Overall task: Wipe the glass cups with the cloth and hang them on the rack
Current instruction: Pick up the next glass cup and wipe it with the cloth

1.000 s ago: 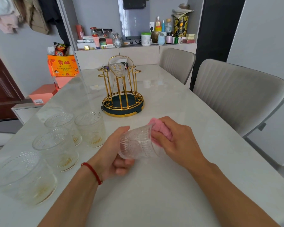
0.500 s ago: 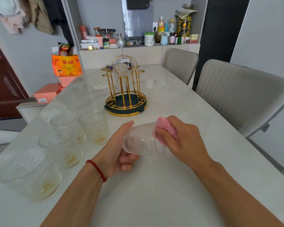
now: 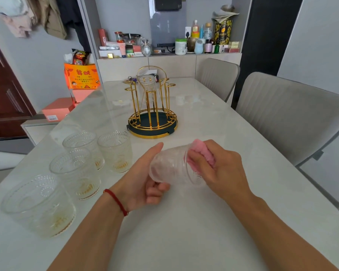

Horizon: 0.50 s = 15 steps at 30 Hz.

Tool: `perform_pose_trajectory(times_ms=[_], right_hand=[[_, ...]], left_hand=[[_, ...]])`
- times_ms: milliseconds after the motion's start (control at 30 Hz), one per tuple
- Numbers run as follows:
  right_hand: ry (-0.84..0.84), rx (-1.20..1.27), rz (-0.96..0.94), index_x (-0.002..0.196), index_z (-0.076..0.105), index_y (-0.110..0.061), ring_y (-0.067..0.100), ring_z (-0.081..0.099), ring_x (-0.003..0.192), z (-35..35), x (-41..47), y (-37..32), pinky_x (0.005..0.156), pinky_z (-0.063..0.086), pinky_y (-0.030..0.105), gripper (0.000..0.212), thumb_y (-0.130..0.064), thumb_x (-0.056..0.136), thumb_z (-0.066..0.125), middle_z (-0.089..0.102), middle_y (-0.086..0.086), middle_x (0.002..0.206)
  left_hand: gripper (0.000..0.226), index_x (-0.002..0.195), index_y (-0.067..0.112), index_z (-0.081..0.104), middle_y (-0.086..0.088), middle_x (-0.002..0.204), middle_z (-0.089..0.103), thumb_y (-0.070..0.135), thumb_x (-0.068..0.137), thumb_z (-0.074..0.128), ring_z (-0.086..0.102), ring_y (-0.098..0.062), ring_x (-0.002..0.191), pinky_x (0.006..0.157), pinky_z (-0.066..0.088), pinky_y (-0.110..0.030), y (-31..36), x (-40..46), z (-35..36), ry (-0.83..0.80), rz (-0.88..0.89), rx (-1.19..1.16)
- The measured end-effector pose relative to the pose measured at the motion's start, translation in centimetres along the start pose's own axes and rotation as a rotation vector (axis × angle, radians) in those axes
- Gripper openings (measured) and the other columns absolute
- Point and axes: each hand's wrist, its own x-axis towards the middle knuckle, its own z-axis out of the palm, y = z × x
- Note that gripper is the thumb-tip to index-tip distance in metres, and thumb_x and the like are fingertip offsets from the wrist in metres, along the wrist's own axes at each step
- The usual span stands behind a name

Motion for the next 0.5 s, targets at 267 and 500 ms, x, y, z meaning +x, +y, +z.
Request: perform_pose_trajectory(times_ms=[267,500], right_hand=[[0.034,0.193,0.297,0.066,0.058,-0.035,0.016,0.057,0.046,0.7,-0.1,0.2,0.045,0.051,0.034,0.030,-0.038,0.095,0.060,0.059,-0.009,0.055],[-0.007,0.251,0.161,0.123,0.063,-0.032,0.014,0.070,0.080,-0.6,0.1,-0.2,0.065,0.060,0.047,0.029,-0.024,0.095,0.068,0.070,-0.017,0.098]], left_hand=[[0.040,0.096,0.014,0.064,-0.005,0.065,0.038,0.053,0.088,0.065,0.028,-0.015,0.054,0.050,0.033,-0.027,0.3,-0.1,1.3,0.050,0.382,-0.236],[0.028,0.069,0.024,0.075,0.001,0.066,0.032,0.051,0.076,0.072,0.034,-0.013,0.059,0.050,0.033,-0.025,0.5,-0.8,1.5,0.049,0.418,-0.237]])
